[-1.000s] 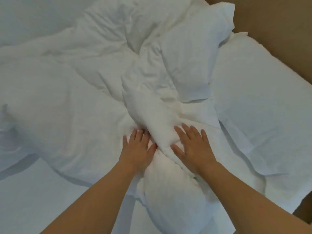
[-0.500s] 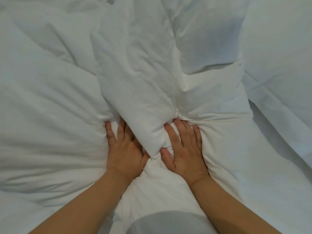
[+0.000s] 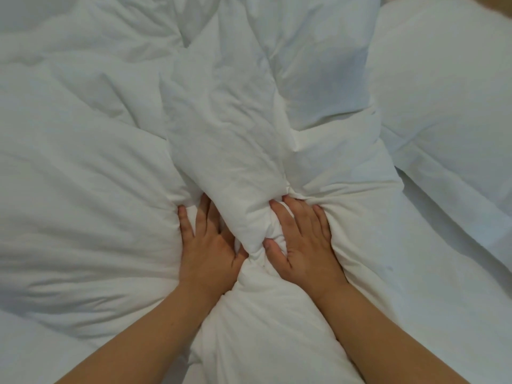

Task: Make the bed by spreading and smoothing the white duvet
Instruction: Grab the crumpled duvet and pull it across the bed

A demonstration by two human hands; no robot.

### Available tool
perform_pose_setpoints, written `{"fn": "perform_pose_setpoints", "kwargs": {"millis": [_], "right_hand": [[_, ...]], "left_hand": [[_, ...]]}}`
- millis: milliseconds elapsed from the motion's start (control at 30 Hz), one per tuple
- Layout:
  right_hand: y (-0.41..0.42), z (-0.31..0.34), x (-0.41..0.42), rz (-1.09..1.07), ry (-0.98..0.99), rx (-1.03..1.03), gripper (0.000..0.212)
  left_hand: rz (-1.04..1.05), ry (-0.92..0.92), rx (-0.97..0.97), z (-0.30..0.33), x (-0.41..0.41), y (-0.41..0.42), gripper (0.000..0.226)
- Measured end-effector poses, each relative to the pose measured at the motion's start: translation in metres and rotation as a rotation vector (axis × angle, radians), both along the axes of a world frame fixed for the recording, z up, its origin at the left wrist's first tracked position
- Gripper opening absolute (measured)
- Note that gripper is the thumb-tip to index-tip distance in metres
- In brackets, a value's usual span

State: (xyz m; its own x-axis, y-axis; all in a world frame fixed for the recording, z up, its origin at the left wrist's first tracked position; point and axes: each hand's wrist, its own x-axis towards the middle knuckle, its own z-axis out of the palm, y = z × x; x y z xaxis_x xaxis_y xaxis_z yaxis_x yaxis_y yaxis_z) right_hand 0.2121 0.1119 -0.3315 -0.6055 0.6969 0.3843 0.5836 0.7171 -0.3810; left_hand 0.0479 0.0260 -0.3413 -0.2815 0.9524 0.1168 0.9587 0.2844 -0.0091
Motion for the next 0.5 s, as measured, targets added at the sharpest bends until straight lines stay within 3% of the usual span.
{"fn": "perform_pose_setpoints", "kwargs": {"millis": [267,500], "right_hand": [[0.012,-0.012,-0.004,0.038,0.038,-0.142,0.067],[0.027,0.008,-0.019,0.011,-0.067,-0.342,0.05]], "left_hand": [[-0.011,0.052,0.032,-0.01,-0.003,0.004,0.068],[-0.015,-0.097,-0.16,0.005,-0.01,0.007,0.063]]}}
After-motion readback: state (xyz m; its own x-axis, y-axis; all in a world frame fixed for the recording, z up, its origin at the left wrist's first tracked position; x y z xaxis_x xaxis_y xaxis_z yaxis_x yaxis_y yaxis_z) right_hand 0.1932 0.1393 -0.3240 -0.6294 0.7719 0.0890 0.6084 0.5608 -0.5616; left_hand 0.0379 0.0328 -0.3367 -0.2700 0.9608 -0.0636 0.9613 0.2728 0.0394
